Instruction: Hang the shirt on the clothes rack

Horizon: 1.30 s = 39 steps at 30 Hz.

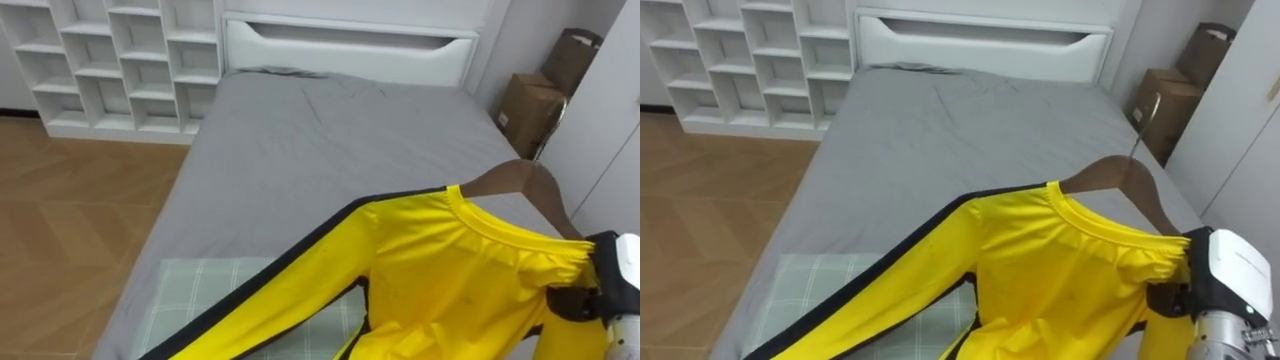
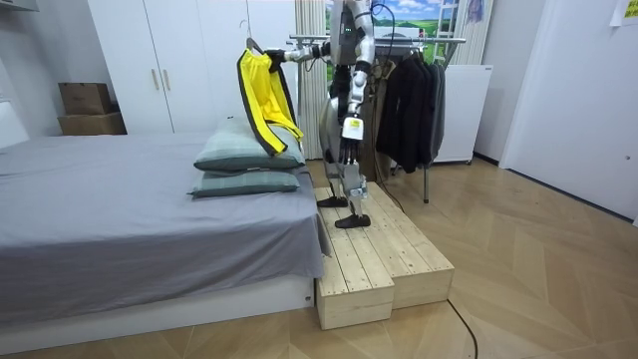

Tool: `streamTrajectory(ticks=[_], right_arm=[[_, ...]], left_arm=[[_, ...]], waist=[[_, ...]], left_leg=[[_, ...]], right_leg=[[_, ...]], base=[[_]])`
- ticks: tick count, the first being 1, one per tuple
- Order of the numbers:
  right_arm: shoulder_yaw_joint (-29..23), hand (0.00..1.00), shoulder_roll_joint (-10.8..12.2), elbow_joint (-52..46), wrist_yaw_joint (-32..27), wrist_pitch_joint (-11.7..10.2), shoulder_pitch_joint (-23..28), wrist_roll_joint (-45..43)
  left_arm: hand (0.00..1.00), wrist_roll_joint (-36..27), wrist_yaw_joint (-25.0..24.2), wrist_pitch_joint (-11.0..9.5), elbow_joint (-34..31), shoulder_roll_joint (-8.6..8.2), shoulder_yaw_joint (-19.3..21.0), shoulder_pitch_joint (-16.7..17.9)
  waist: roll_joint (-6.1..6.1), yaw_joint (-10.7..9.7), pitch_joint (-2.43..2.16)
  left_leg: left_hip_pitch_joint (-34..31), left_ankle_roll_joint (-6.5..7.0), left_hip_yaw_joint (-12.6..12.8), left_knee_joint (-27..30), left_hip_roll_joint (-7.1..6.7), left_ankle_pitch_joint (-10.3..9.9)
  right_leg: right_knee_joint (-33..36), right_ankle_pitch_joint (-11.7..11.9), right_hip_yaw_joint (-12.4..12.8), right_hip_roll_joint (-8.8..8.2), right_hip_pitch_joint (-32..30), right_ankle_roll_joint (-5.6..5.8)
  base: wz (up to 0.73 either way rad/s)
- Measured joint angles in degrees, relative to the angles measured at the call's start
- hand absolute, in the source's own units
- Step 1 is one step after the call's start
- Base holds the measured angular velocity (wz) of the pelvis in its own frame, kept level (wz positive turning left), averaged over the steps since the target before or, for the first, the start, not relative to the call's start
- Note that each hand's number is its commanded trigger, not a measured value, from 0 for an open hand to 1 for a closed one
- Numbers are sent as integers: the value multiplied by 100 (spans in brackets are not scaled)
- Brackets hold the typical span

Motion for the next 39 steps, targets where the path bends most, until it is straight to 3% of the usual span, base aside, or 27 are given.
streamTrajectory(ticks=[4,8,12,14,15,16,17,18,19,20,21,22,23,24,25,26,27,28,29,30,31,32,33,36,38,39], right_arm=[[-1,100,19,-17,0,1,61,-16],[75,100,34,-260,1,6,430,-23],[182,100,139,-587,68,32,732,-235],[218,100,204,-839,131,27,914,-277],[297,100,235,-907,168,27,977,-280],[393,100,236,-930,180,25,980,-281],[422,100,235,-969,179,25,978,-282],[460,100,240,-1029,176,12,990,-271],[474,100,263,-1034,175,36,1022,-266],[474,100,278,-1034,176,62,1031,-256],[482,100,322,-1033,179,128,1027,-242],[540,100,362,-1034,186,168,1024,-239],[595,100,366,-1034,188,180,1023,-244],[741,100,370,-1045,185,204,996,-226],[887,100,370,-1044,180,211,912,-180],[981,100,378,-1032,182,214,863,-179],[1214,100,394,-979,188,214,753,-185],[1379,100,484,-926,190,199,692,-188],[1392,100,544,-893,202,194,705,-193],[1391,100,634,-858,266,233,715,-201],[1390,100,688,-857,280,240,718,-231],[1388,100,703,-872,280,239,713,-254],[1371,100,704,-899,280,240,710,-254],[1362,100,700,-964,334,288,678,-281],[1334,100,694,-1036,382,292,675,-425],[1315,100,688,-1063,425,309,671,-487]], left_arm=[[0,97,-6,-3,-1,1,-26,-180],[0,293,-7,8,2,7,-60,-181],[0,573,8,182,-13,0,-167,-189],[0,868,11,200,-11,5,-228,-217],[0,1012,10,204,-9,4,-278,-220],[0,1082,9,208,-7,-13,-321,-219],[0,1110,9,214,-7,-26,-328,-220],[0,1130,8,267,-6,-38,-330,-201],[0,1151,7,358,-6,-66,-331,-129],[0,1154,5,416,-8,-82,-342,-91],[0,1160,-4,575,-9,-129,-414,-15],[0,1163,-8,705,-7,-177,-426,83],[0,1163,-13,753,-7,-199,-420,129],[0,1153,-13,807,-7,-231,-412,179],[0,1139,-10,814,-7,-259,-407,169],[0,1133,-9,816,6,-273,-399,170],[0,1117,-8,836,122,-298,-396,178],[0,1104,-9,942,210,-279,-384,169],[0,1106,-7,989,221,-259,-375,162],[0,1105,-8,1048,316,-250,-381,156],[0,1102,-10,1158,419,-287,-437,154],[0,1102,-13,1211,428,-297,-460,154],[0,1102,-13,1278,426,-291,-494,126],[0,1126,-14,1397,428,-298,-493,123],[0,1137,-15,1503,428,-298,-490,121],[0,1124,-15,1554,431,-299,-491,121]], waist=[[9,-34,4],[0,-54,9],[-3,-76,15],[-18,-78,16],[-39,-73,25],[-37,-74,19],[-11,-67,23],[51,-82,41],[-28,-94,33],[-27,-86,27],[-18,-27,36],[-24,38,39],[-36,104,35],[-43,205,23],[-29,242,32],[-24,279,35],[36,323,21],[42,253,61],[16,203,89],[-30,198,155],[-30,157,171],[-23,92,174],[4,-8,186],[40,-17,180],[76,-48,181],[115,-46,185]], left_leg=[[49,-11,276,-6,32,-56],[185,-64,553,0,113,-123],[279,-207,1010,164,337,-285],[197,-327,1178,687,438,-457],[16,-373,1296,1329,525,-486],[-252,-368,1285,2187,656,-468],[-401,-361,1242,2617,739,-431],[-745,-347,973,3350,811,-248],[-986,-310,502,3673,621,-221],[-1101,-218,339,3649,474,-280],[-1381,-110,34,3498,122,-349],[-1626,-93,-250,3111,-230,-354],[-1686,-77,-338,2774,-376,-336],[-1642,-60,-502,1899,-629,-281],[-1614,39,-873,1156,-842,-142],[-1608,60,-1117,875,-947,-20],[-1573,133,-1441,576,-1044,255],[-1498,307,-1393,488,-1009,424],[-1492,388,-1252,494,-959,488],[-1476,386,-759,532,-802,650],[-1478,447,-563,635,-771,584],[-1484,458,-534,670,-770,575],[-1525,463,-432,672,-714,572],[-1556,436,-199,568,-591,593],[-1561,433,-57,555,-520,592],[-1540,416,149,540,-441,620]], right_leg=[[63,-4,251,94,-99,-5],[91,-10,334,198,-79,-58],[232,-75,313,364,-191,-220],[380,-200,400,472,-274,-322],[489,-295,578,530,-269,-408],[553,-354,777,606,-229,-448],[606,-364,886,633,-214,-499],[681,-406,1146,765,-123,-559],[710,-436,1406,824,-65,-591],[707,-435,1528,829,-46,-593],[709,-418,1856,849,-8,-608],[720,-395,2290,894,5,-590],[728,-376,2530,919,-3,-571],[701,-275,3180,1071,-53,-522],[652,-140,3814,1271,-103,-469],[631,-80,4147,1374,-136,-426],[597,85,4603,1524,-180,-317],[596,151,4554,1567,-312,-294],[594,166,4217,1515,-382,-326],[575,125,3340,1324,-543,-400],[531,96,2736,1139,-621,-411],[471,77,2558,1073,-637,-379],[328,68,2540,1061,-631,-297],[-8,295,2903,1165,-589,-260],[-128,389,2992,1191,-575,-224],[-177,436,3002,1195,-586,-148]], base=[[-34],[-39],[-57],[-63],[-75],[-82],[-86],[-86],[-84],[-103],[-130],[-147],[-169],[-170],[-173],[-174],[-168],[-138],[-99],[-74],[-72],[-35],[-20],[-38],[-43],[-53]])
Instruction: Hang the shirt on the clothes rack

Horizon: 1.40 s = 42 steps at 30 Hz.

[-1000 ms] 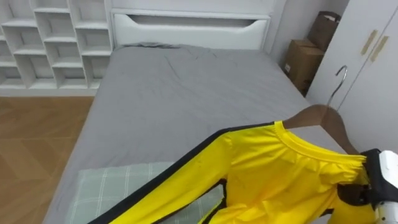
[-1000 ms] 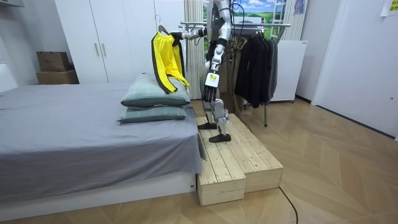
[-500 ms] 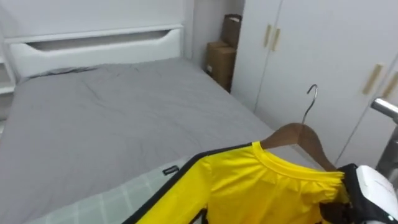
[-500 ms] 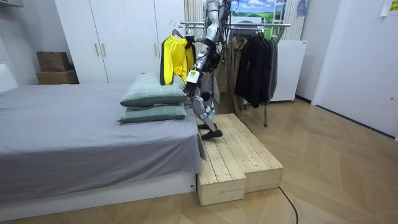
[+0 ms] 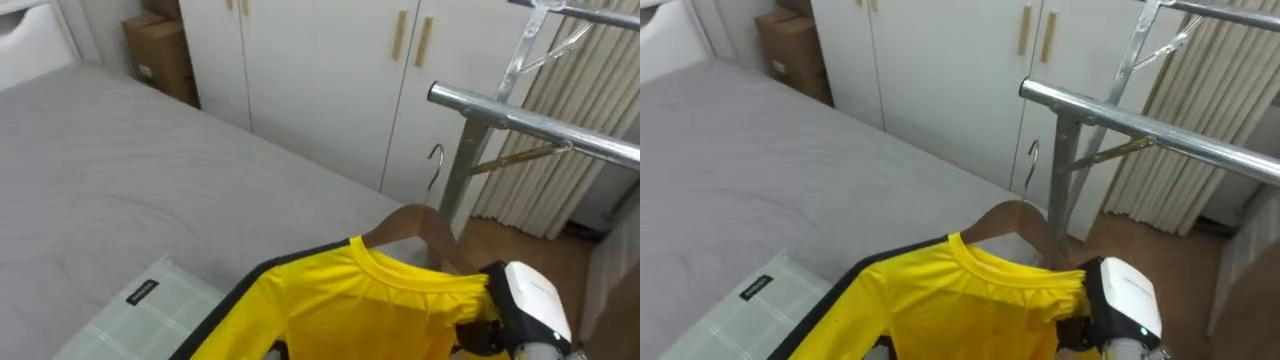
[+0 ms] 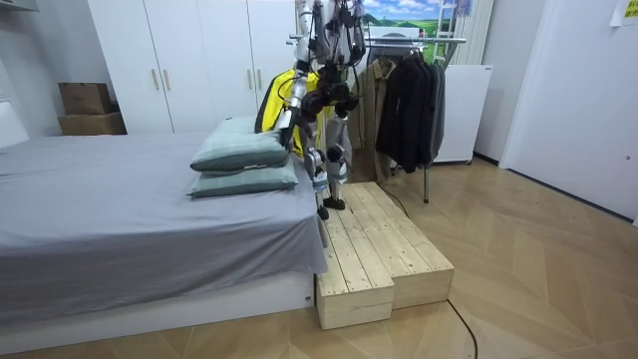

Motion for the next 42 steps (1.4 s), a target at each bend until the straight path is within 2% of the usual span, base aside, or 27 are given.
streamTrajectory(ticks=[1,2,3,4,5,6,7,8,9,10,12,13,14,16,19,21,27,33,38,42], right_arm=[[5,100,-5,-40,94,-1,-1,-144],[8,100,-5,-60,136,2,-4,-189],[19,100,-17,-87,216,24,-37,-253],[38,100,-10,-58,290,35,-23,-358],[60,100,-12,-56,321,42,17,-394],[150,100,-18,-7,338,37,15,-394],[283,100,14,28,381,14,-99,-389],[356,100,29,77,423,-11,-187,-399],[433,100,27,140,482,-23,-284,-398],[486,100,36,145,536,-15,-373,-367],[521,100,48,145,634,-3,-435,-273],[509,100,26,126,708,64,-482,-237],[504,100,6,112,715,103,-501,-239],[436,100,-17,108,717,174,-616,-228],[435,100,-46,-96,738,189,-680,-276],[457,100,-30,-295,758,191,-679,-410],[449,100,-5,-508,766,215,-678,-447],[361,100,-7,-505,687,210,-567,-371],[359,100,-8,-454,680,201,-457,-375],[360,100,-9,-455,680,202,-390,-446]], left_arm=[[0,-3,0,30,0,-3,-1,0],[0,-7,0,36,0,-6,-1,-2],[0,-17,-1,43,54,-37,0,-21],[0,-23,-2,43,245,-67,-12,-30],[0,-23,-5,45,311,-66,-14,-30],[0,-22,-38,51,360,-44,-10,-28],[0,-17,-133,52,365,-13,63,-30],[0,-3,-168,54,365,-33,184,-33],[0,2,-245,57,365,-88,452,-33],[0,1,-273,61,378,-99,652,-32],[0,1,-272,114,388,-46,789,-28],[0,0,-272,119,389,-49,782,-32],[0,0,-272,119,388,-60,771,-34],[0,5,-272,119,385,-70,784,-44],[0,5,-272,120,366,-67,782,-50],[0,4,-271,125,366,-64,777,-63],[0,5,-184,169,366,-10,736,-90],[0,3,22,231,366,-7,673,-100],[0,-7,64,231,367,-8,560,-100],[0,-11,65,231,367,-8,492,-100]], waist=[[44,45,-7],[74,132,-9],[117,463,0],[157,540,9],[158,561,0],[96,692,-2],[-12,755,13],[-27,740,33],[135,727,-9],[205,760,-7],[174,757,4],[142,718,7],[136,682,4],[108,529,-3],[77,384,-8],[43,310,-15],[-234,291,-30],[-217,259,-20],[-160,259,-6],[-111,261,-15]], left_leg=[[1,-1,242,-38,98,1],[9,-8,422,-83,178,-5],[29,-37,1090,-181,375,-60],[186,-77,1569,-187,455,-151],[300,-141,1779,-194,473,-197],[507,-242,2181,-156,482,-259],[498,-350,2383,102,493,-340],[449,-399,2327,229,496,-355],[377,-433,1752,292,513,-393],[342,-474,1129,219,528,-411],[347,-473,554,148,563,-411],[333,-476,383,153,599,-409],[325,-485,343,158,628,-406],[287,-619,351,152,725,-356],[236,-719,374,104,804,-366],[248,-879,376,43,831,-375],[265,-886,371,-7,825,-381],[366,-893,245,-56,859,-381],[430,-904,234,-109,858,-374],[454,-915,236,-151,859,-364]], right_leg=[[-62,49,-65,-16,-62,144],[-73,48,-216,-51,-137,230],[507,-257,-1167,-379,-475,170],[1275,-735,-2038,-963,-581,198],[1523,-933,-2296,-1280,-503,255],[1781,-1195,-2586,-1856,-379,446],[1673,-1293,-2703,-2250,-371,790],[1625,-1329,-2694,-2119,-391,688],[1432,-1266,-2354,-1796,-360,602],[1197,-1117,-2163,-1556,-310,470],[934,-928,-1898,-1251,-264,317],[861,-870,-1817,-1145,-271,260],[833,-844,-1778,-1096,-275,248],[678,-756,-1705,-974,-287,234],[515,-624,-1661,-879,-320,219],[503,-596,-1654,-818,-344,205],[426,-527,-1727,-819,-341,223],[142,-434,-1862,-819,-96,202],[118,-434,-1870,-819,-40,202],[107,-432,-1863,-810,-32,199]], base=[[-71],[-128],[-144],[-128],[-86],[-78],[-86],[-86],[-100],[-109],[-104],[-74],[-44],[-23],[-14],[-8],[1],[9],[2],[0]])
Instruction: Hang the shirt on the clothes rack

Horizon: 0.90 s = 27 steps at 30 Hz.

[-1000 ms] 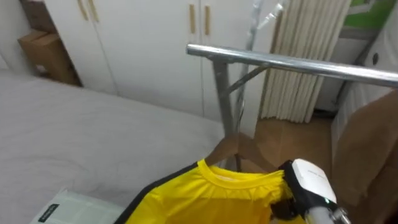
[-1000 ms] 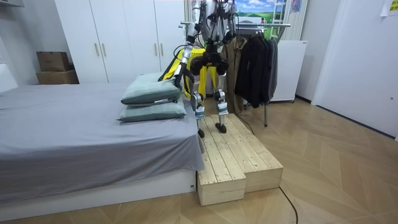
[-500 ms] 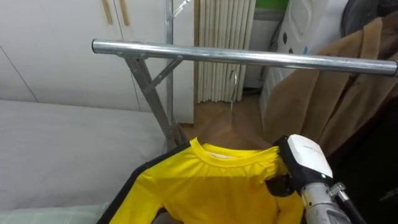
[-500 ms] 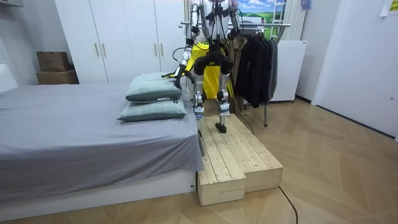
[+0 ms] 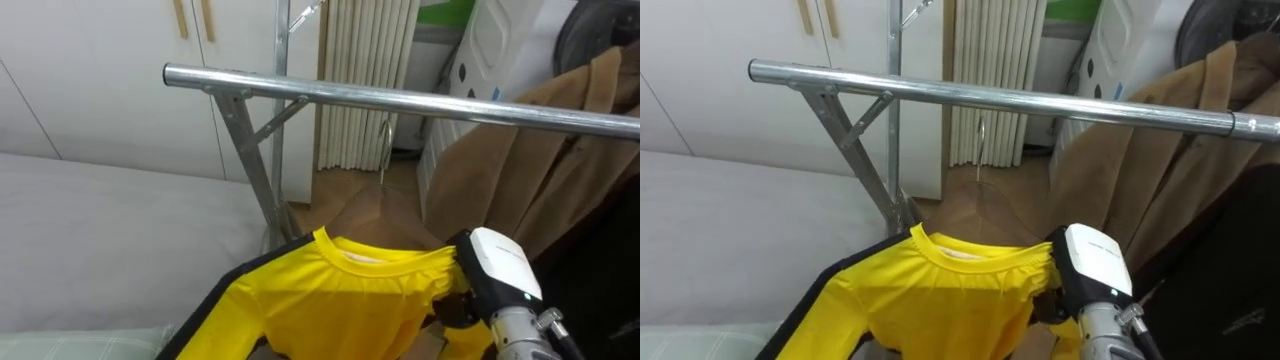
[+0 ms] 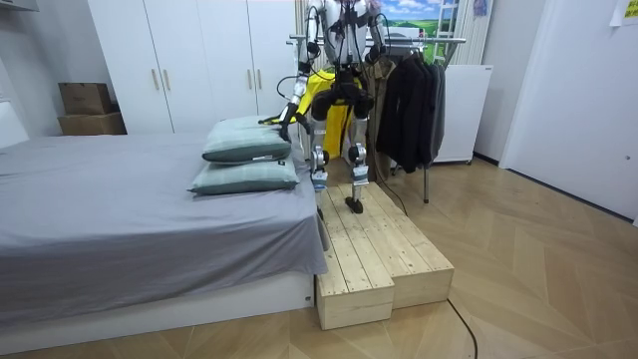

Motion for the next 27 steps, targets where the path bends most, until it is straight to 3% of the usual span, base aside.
streamTrajectory(ticks=[6,10,19,27], right_arm=[[-7,100,-3,-46,-82,-26,0,-139],[-5,100,6,-51,-378,-103,14,-234],[38,100,176,86,-959,-240,539,-932],[28,100,170,85,-1539,-377,624,-1137]], left_arm=[[0,-3,-3,-1,0,-4,2,0],[0,-3,-6,-2,-1,-3,3,0],[0,-4,0,-3,0,-3,-4,-15],[0,-10,-1,-12,0,-5,-9,-18]], waist=[[40,69,-8],[95,79,-38],[126,54,-35],[181,45,-21]], left_leg=[[87,-1,31,-40,1,0],[132,-1,-1,-50,-1,0],[204,-7,-1,-83,3,4],[208,-6,5,-81,3,3]], right_leg=[[1,1,0,2,52,-2],[-34,1,-35,-5,122,-2],[-32,-6,-47,-4,183,-3],[-39,-6,-18,2,185,-3]], base=[[-2],[4],[0],[0]])
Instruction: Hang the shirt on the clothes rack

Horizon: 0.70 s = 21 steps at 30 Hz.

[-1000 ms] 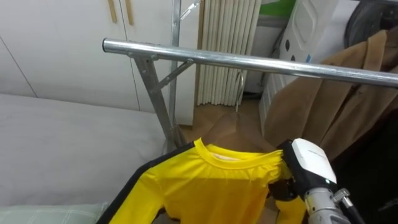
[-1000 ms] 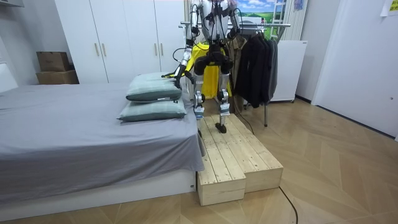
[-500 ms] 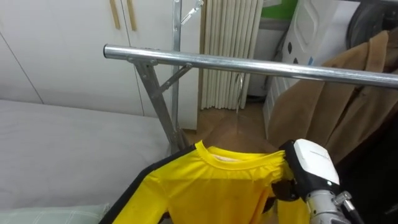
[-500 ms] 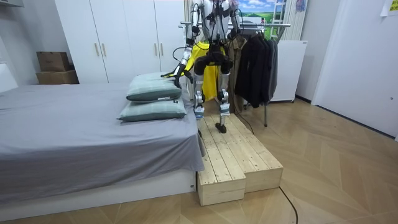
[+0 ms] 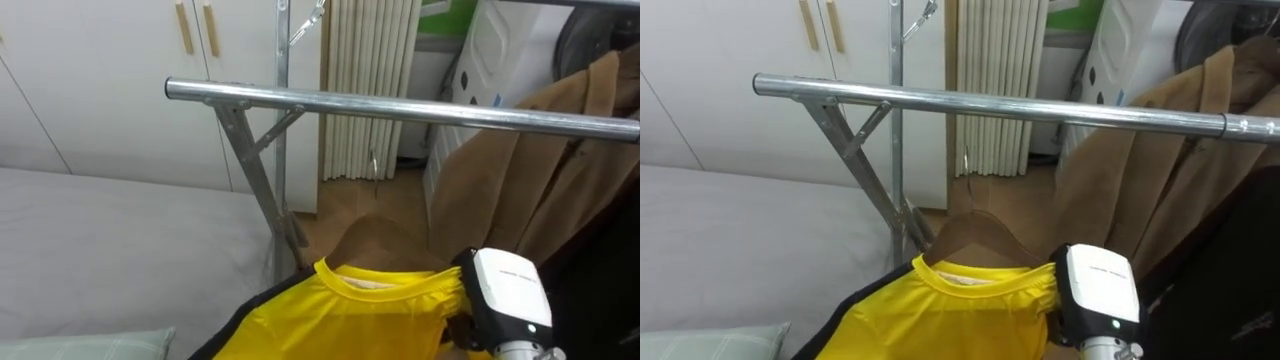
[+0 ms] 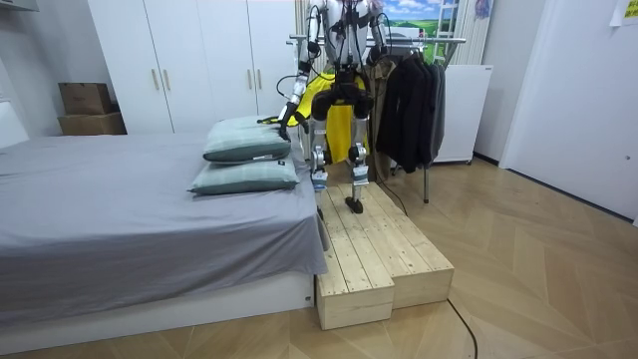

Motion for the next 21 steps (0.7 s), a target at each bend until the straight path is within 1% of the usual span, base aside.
streamTrajectory(ticks=[2,4,7,14,21], right_arm=[[0,100,0,0,-119,-37,7,0],[0,100,0,0,-243,-46,9,-6],[-1,100,-11,0,-360,-50,12,-16],[1,100,-19,0,-621,-54,18,-15],[2,100,-26,0,-859,-125,102,-14]], left_arm=[[0,0,0,-2,0,0,-4,-5],[0,0,0,-33,0,-2,-47,-16],[0,0,0,-43,0,-3,-86,-31],[0,1,-3,-45,0,-3,-208,-55],[0,5,-49,-44,0,-2,-277,-56]], waist=[[33,0,-1],[75,-9,11],[102,-31,4],[107,-35,6],[106,-33,6]], left_leg=[[3,0,4,-1,0,0],[4,0,5,-5,0,0],[4,0,8,-12,0,0],[7,0,8,-16,0,0],[10,0,14,-22,-1,0]], right_leg=[[0,0,4,1,-1,0],[0,-1,7,2,-1,1],[1,-4,19,7,-5,1],[4,-4,20,9,-6,0],[3,-5,34,11,-2,2]], base=[[0],[0],[0],[0],[0]])
